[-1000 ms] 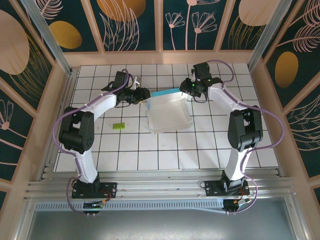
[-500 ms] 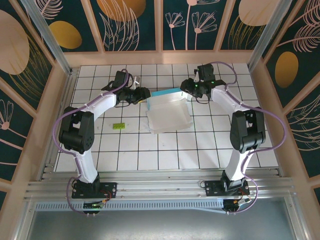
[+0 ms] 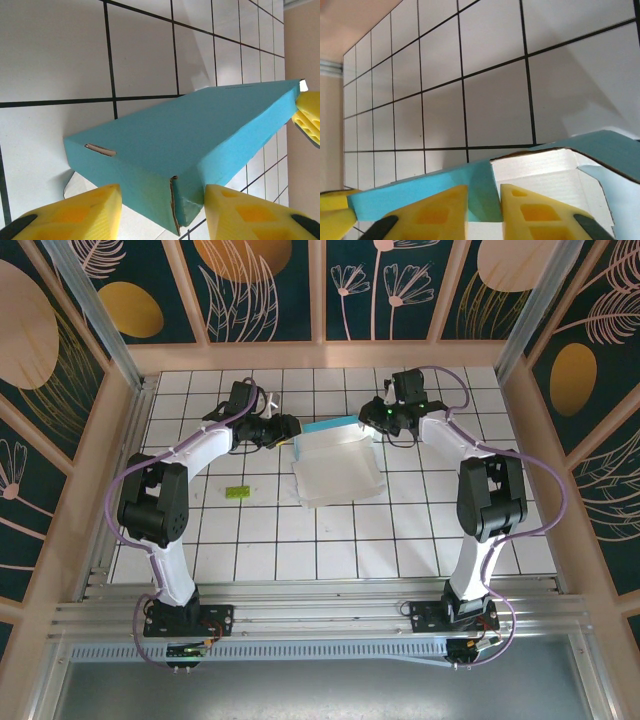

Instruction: Fold the paper box

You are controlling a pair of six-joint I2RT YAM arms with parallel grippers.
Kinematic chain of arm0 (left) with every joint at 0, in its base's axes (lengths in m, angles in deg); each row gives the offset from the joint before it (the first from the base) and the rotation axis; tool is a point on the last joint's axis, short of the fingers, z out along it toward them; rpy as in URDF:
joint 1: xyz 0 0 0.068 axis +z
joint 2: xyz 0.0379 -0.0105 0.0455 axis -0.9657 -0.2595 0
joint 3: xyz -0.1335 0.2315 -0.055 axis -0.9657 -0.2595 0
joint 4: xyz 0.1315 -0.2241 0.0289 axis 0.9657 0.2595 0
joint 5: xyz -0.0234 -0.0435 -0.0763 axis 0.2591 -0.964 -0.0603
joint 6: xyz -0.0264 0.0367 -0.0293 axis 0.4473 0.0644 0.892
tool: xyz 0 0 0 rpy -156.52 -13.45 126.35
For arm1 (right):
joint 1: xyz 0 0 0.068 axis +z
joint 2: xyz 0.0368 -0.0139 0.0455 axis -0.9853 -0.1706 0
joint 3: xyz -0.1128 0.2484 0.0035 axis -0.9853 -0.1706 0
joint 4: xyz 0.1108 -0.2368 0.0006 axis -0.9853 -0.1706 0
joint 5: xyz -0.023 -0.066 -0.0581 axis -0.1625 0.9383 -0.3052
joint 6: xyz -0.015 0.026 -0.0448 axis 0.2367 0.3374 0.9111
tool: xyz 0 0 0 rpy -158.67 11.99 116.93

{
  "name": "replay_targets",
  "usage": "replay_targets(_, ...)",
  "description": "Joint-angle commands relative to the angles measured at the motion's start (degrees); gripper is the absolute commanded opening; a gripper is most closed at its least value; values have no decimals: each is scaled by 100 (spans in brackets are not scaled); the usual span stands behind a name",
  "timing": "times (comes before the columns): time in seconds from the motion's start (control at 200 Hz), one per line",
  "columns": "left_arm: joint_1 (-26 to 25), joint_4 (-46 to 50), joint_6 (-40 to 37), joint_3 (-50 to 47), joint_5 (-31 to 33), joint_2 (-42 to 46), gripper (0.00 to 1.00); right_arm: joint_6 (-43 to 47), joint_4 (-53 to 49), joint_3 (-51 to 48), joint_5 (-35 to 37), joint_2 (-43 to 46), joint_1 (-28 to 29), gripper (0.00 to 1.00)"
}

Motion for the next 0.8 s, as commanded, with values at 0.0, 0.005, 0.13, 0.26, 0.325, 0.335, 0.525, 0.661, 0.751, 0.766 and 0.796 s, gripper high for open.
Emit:
replay_targets(0.0, -24, 215, 64, 154, 0, 21, 47, -11, 137, -105, -164, 46, 28, 17)
replay_targets(0.005, -22, 215, 69, 154, 2, 27, 47, -11, 138, -109, -165, 46, 28, 17)
replay_targets(0.13, -20, 232, 67, 153, 35, 38, 47, -10, 73, -84, -76, 44, 34, 19)
replay_targets(0.26, -24, 233, 71, 153, 40, 23, 47, 32, -26, -46, 4, 170, 26, 30)
replay_targets(0.325, -26, 241, 69, 161, 59, 0, 47, 42, -37, -67, 18, 327, 12, 36)
replay_targets(0.335, -26, 241, 70, 162, 58, -8, 47, 38, -32, -80, 12, 364, 12, 37)
replay_targets(0.525, -25, 259, 73, 205, 73, -67, 47, -285, 591, -974, 57, 1269, -109, 42)
replay_targets(0.661, -20, 301, 72, 265, 68, -79, 47, -564, 1307, -2032, 258, 1754, -344, 43)
replay_targets(0.751, -21, 353, 45, 324, 92, -89, 47, -371, 1537, -2414, 493, 1700, -361, 42)
replay_targets(0.766, -22, 362, 43, 335, 94, -93, 47, -344, 1564, -2450, 511, 1664, -365, 42)
replay_targets(0.796, -25, 380, 37, 352, 110, -105, 47, -292, 1646, -2496, 521, 1578, -362, 42)
